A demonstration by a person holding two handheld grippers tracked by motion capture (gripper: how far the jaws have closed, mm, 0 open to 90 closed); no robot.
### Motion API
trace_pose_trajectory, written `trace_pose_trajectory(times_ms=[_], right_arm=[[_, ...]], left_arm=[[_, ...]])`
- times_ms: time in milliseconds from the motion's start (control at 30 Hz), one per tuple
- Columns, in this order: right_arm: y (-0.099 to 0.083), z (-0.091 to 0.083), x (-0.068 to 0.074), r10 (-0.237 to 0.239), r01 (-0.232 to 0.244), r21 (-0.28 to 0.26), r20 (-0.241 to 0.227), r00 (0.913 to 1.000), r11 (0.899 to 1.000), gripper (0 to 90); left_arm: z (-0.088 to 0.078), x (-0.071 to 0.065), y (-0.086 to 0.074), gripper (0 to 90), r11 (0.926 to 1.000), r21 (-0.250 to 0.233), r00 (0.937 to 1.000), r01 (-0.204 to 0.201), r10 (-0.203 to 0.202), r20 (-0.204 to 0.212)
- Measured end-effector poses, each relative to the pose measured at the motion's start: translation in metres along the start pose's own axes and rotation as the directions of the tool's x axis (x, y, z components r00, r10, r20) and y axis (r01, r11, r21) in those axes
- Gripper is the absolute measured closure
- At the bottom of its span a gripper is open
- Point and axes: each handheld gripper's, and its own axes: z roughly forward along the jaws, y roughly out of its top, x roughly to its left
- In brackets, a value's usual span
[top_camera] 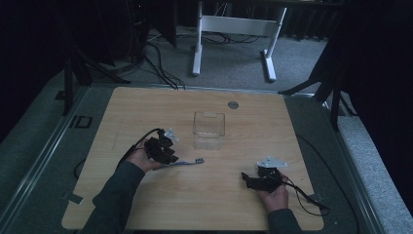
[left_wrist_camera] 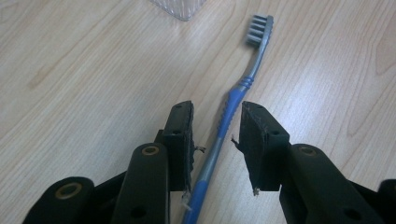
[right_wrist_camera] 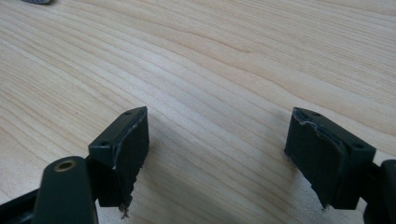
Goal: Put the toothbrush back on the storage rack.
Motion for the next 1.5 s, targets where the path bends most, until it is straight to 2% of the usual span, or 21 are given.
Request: trace_pose_trajectory(times_ms=[500, 567, 900, 1267, 1300, 1500], right_arm=[[0.0, 0.0, 0.0, 0.0, 0.0, 0.0, 0.0, 1.0, 1.0, 21.3], [0.0, 0.0, 0.0, 0.0, 0.0, 0.0, 0.0, 1.0, 1.0, 21.3], [0.0, 0.0, 0.0, 0.0, 0.0, 0.0, 0.0, 1.0, 1.0, 21.2], [0.0, 0.0, 0.0, 0.0, 0.0, 0.0, 0.0, 1.0, 1.0, 21.3], [0.0, 0.0, 0.0, -0.001, 0.001, 0.0, 0.0, 1.0, 1.0, 21.3], [0.0, 0.0, 0.0, -0.001, 0.001, 0.0, 0.0, 1.0, 1.0, 21.3]], left_arm=[[0.005, -0.002, 0.0, 66.9, 0.9993, 0.035, 0.9999, -0.015, 0.015, 0.002], [0.008, -0.003, 0.001, 67.7, 0.9979, 0.056, 0.9994, -0.034, 0.034, 0.004], [0.013, -0.006, 0.005, 70.2, 0.996, 0.073, 0.9987, -0.051, 0.051, 0.003], [0.018, -0.008, 0.012, 73.3, 0.9905, 0.108, 0.9964, -0.085, 0.085, 0.007], [0.018, -0.008, 0.013, 73.3, 0.9883, 0.118, 0.9954, -0.096, 0.096, 0.008], [0.02, -0.008, 0.015, 73.3, 0.9853, 0.136, 0.9946, -0.103, 0.104, 0.002]])
